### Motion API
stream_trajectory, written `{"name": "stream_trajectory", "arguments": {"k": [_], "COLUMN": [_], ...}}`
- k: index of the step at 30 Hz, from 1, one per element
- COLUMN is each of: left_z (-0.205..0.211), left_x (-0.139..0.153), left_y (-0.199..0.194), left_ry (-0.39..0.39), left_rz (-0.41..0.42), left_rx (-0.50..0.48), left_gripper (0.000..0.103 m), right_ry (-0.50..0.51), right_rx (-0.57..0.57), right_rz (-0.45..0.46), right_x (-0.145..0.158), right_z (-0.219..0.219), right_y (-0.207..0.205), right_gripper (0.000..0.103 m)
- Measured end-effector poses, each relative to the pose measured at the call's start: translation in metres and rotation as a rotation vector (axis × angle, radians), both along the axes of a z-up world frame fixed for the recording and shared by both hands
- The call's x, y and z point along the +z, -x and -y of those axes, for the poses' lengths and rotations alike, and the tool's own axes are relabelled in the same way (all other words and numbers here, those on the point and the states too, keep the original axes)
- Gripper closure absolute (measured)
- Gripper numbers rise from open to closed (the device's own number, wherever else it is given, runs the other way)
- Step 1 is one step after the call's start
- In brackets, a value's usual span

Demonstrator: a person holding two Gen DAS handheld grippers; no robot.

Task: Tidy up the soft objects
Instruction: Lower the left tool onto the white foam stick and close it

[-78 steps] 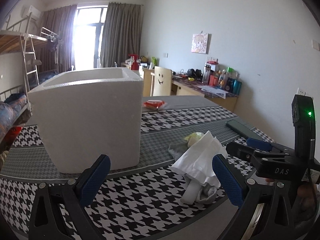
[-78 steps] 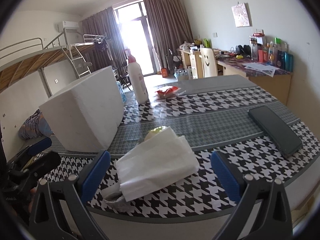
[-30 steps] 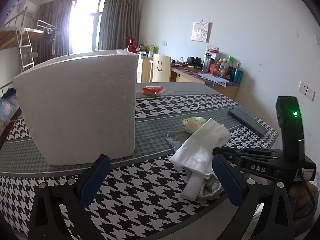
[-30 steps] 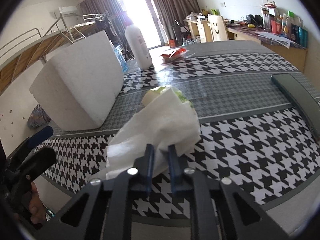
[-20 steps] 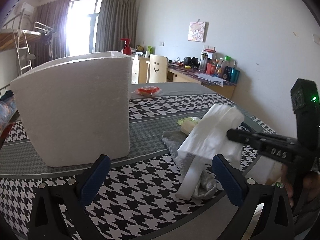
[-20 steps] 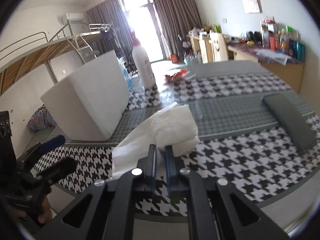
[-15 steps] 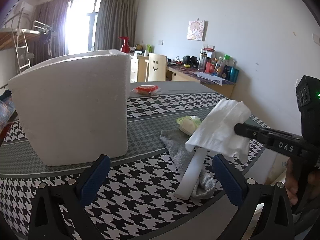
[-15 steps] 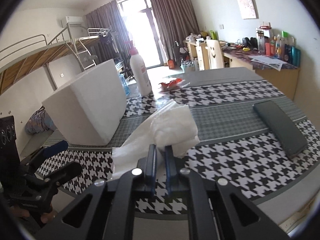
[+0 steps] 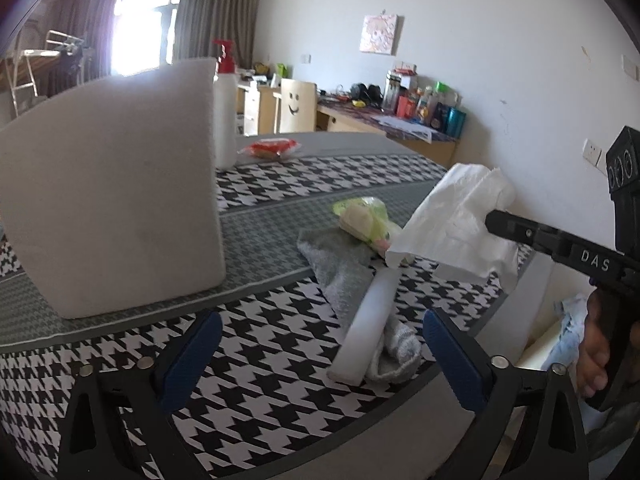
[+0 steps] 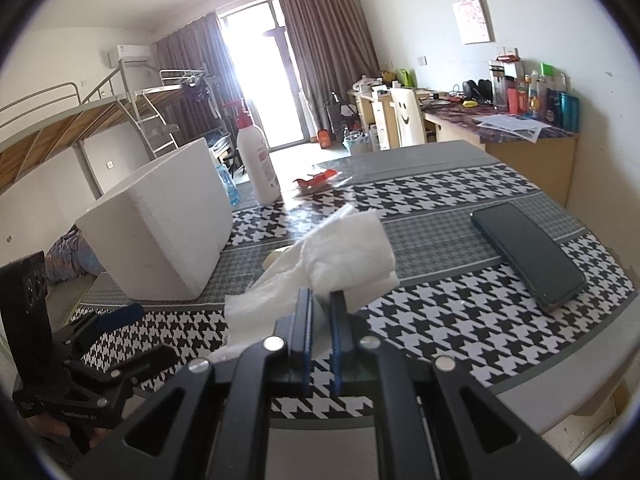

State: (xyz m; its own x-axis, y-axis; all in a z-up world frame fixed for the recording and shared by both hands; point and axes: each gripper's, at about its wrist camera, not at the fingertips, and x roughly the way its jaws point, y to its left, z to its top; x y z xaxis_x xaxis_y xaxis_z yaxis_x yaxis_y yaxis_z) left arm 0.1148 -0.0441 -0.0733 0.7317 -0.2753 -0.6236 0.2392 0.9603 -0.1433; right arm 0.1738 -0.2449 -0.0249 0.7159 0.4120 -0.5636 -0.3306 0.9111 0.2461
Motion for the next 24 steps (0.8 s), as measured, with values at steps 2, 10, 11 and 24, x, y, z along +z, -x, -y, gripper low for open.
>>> {"name": "stream_trajectory", "arguments": {"k": [2,10,11,24], "left_z": [0.001,0.012,0.013,0.024], "left_x": [-0.004,-0.015,-0.016,-0.028], "left_y": [-0.004,-0.007,-0.008,-0.016], "left_ry": [-0.008,-0.045,-0.048,-0.064], "left_rz": [-0.025,-0.09,-0.094,-0.147], "left_rx": [-0.006,-0.043,-0.048,-0.097], "left_gripper": [0.016,0.028,0.029,0.066], "right_ry": [-0.006,-0.018,-0.019,-0.027], "right_rx": [-0.004,0.0,0.001,0.01], "right_rz": [0.001,0.011,0.01,0.009], "right_x": [0.0,0.001,0.001,0.001], "right_z": [0.001,0.001,0.001,0.001], "right_y": [0.001,0.005,0.005,0.007], "right_gripper": [0.092,0.092,0.092,0.092]}}
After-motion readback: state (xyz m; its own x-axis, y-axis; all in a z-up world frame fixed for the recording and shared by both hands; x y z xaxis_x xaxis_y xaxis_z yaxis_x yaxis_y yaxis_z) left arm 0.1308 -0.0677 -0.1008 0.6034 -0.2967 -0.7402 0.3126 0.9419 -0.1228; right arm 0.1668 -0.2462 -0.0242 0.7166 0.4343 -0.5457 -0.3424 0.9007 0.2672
